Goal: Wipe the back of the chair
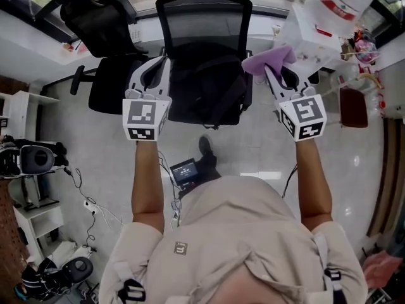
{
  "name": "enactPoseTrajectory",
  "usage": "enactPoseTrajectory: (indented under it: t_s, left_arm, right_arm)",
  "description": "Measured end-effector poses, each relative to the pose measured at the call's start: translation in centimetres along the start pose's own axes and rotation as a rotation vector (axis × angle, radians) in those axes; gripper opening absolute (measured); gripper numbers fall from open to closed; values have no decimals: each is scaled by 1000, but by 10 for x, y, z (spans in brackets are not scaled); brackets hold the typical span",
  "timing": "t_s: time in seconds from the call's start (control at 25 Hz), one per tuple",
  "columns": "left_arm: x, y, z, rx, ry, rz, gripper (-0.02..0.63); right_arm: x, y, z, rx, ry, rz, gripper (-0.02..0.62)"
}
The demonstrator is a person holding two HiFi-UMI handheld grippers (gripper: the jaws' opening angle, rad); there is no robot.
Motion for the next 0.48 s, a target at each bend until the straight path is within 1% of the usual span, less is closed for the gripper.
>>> enactPoseTrajectory:
  t_s: [0.24,0.48]
  left_arm:
    - [-55,-62,37,4,10,59,9]
    - [-103,-98,74,11,23,75,9]
  right_arm:
    - [2,-78,-13,-28,-11,40,46]
    - [-6,-150,-29,-47,20,57,46]
Point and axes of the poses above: the fingertips, and each gripper's own axes: y backward along the fingers, x to its right, z out of its underside, the point moved 10 cm from there along y, backward along the fingers, and after that the axes turned 14 degrees about -y, right-handed, at the moved point
